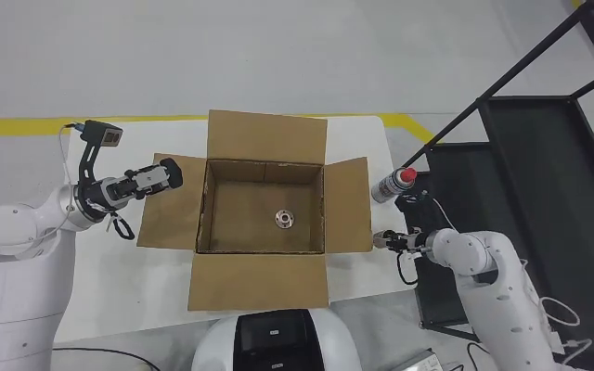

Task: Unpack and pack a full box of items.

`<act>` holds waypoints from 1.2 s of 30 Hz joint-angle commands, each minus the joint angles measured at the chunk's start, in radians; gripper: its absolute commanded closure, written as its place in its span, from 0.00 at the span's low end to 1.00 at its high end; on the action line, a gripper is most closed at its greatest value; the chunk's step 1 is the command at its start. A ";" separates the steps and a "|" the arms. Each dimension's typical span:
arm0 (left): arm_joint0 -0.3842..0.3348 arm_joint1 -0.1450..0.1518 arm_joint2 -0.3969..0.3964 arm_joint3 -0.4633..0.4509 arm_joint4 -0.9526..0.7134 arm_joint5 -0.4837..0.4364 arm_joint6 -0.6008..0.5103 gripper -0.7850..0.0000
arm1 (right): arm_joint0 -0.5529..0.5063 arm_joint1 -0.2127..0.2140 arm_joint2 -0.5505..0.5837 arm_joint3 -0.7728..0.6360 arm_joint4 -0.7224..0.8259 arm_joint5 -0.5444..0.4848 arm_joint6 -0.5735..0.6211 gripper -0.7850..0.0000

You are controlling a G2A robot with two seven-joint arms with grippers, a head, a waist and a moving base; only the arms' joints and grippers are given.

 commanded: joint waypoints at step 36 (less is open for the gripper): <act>0.000 0.000 0.000 0.000 0.000 0.000 0.000 0.00 | 0.149 -0.007 -0.186 0.281 -0.091 0.083 -0.152 1.00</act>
